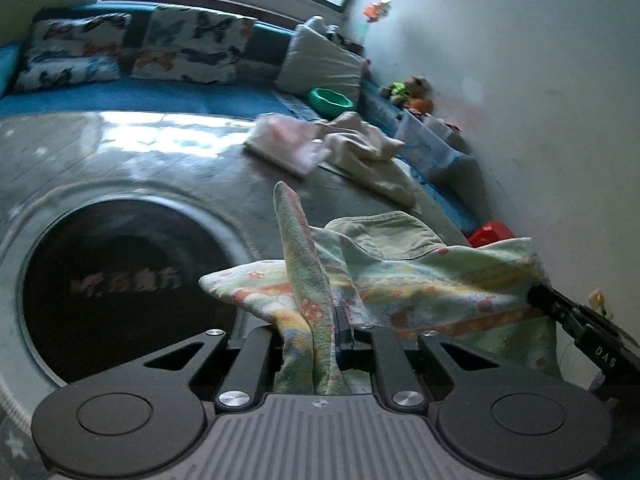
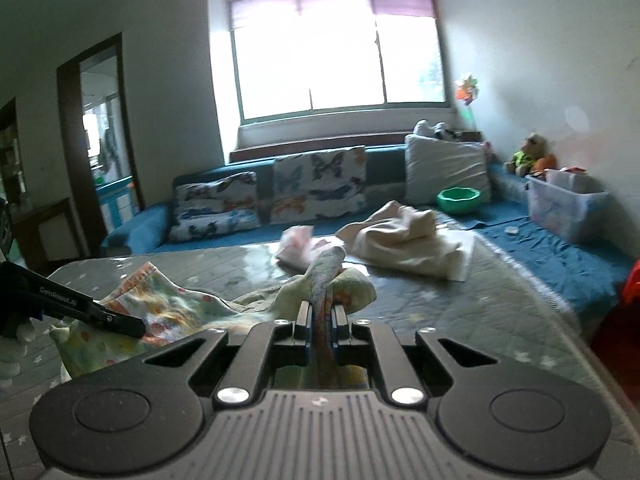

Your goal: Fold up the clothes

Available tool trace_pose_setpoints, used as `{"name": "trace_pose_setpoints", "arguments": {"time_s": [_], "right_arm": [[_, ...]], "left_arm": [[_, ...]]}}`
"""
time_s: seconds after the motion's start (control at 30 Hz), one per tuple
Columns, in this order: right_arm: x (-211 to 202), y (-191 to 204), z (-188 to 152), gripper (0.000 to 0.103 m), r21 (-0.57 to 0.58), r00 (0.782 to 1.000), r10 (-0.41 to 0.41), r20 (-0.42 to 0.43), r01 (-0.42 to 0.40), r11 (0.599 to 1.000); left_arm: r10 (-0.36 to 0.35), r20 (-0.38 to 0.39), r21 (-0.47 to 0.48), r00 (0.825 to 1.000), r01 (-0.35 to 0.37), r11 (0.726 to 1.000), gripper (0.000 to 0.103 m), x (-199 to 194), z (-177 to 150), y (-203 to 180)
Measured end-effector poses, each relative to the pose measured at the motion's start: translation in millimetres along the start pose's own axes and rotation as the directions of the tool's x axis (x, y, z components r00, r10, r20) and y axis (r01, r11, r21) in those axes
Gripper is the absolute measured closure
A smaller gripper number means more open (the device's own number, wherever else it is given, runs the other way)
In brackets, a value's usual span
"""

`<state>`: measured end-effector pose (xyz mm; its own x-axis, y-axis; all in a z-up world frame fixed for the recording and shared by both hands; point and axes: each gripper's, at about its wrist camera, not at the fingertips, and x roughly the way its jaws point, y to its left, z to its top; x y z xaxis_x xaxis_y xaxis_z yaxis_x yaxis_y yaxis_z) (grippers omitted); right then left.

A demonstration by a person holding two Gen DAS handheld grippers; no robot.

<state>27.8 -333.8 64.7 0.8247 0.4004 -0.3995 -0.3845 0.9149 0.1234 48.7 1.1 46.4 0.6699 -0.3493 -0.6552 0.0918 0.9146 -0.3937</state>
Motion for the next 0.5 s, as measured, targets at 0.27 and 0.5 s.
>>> {"name": "trace_pose_setpoints", "arguments": {"time_s": [0.27,0.5], "right_arm": [[-13,-22,4,0.095,0.007,0.998,-0.064,0.026,0.064,0.998],[-19,-32,8,0.095,0.003,0.994,-0.098,0.037,0.098,0.995]], "left_arm": [[0.000,-0.022,0.077,1.000,0.002,0.997,0.092,21,14,-33],[0.007,-0.039,0.135,0.999,-0.002,0.991,0.092,35,20,-54]]}}
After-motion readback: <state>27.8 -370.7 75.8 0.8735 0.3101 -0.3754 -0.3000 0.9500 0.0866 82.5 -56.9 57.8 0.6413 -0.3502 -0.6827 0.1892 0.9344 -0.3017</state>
